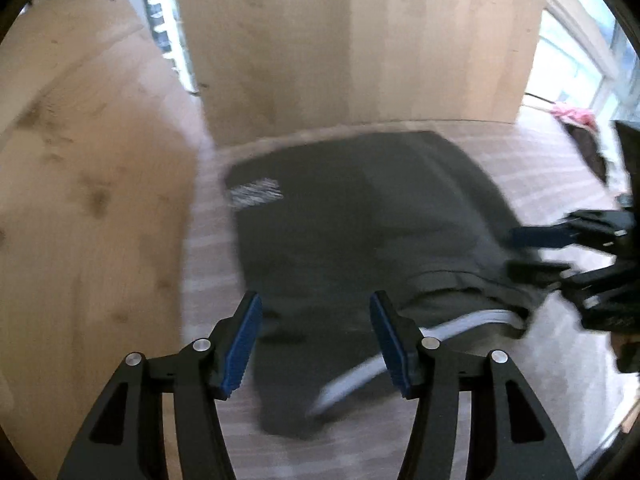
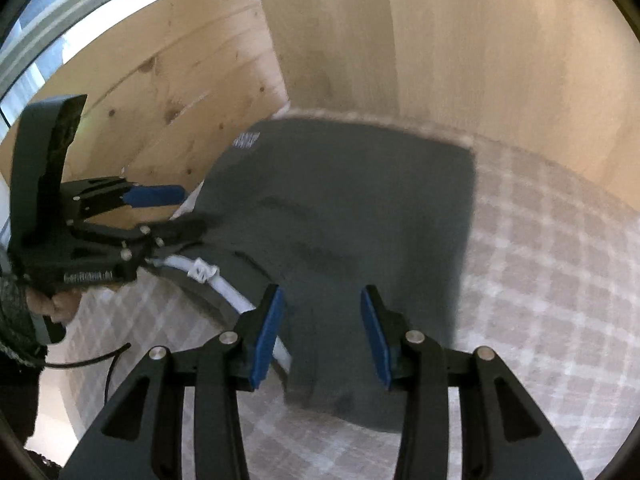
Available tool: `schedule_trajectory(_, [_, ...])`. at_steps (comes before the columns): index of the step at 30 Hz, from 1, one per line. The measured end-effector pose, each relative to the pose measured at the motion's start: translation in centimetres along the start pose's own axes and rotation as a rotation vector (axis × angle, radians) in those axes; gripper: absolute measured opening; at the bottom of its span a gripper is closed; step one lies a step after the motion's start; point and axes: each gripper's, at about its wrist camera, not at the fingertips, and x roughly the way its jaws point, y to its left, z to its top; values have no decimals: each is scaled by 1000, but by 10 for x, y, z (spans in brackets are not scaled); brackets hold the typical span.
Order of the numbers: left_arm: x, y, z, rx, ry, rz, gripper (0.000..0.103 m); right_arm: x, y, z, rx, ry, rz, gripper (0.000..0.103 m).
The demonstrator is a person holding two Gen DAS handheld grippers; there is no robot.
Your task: Fold clothes
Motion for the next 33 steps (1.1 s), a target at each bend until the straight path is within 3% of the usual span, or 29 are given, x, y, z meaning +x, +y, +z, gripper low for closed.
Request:
schedule_trajectory(2, [6,-7,-5,12,19,-27,54,12,6,-5,-35,30,-23,40])
schedule_trajectory(6, [10,-6,-21,-3,49,12,54,1,15,-18,-129,56,-94,40])
schedule_trajectory(10, [-30,-11,-29,-52,4,43,54,-48,8,-30,13,33,-75,40])
schedule_trajectory(12, [-53,-19,-33,-67,-32,59,55,-69,5,-37,100,15,-57,51])
schedule_trajectory(15, [-89,-31,-39,-88,-86,84,66,-100,11,-52,190,-29,-70,57])
schedule_trajectory(19, [-135,-47,-48,-112,-154,114,71,-133,32,-73,192,-57,-88,57])
schedule_trajectory(24, [-166,-80,-69,-80,-174,114,74,-163,49,-94,171,-82,-136,57])
schedule_trajectory(33, [-192,-104,-97,-111,-183,107,75,-208,73,-131,186,-143,-188,58])
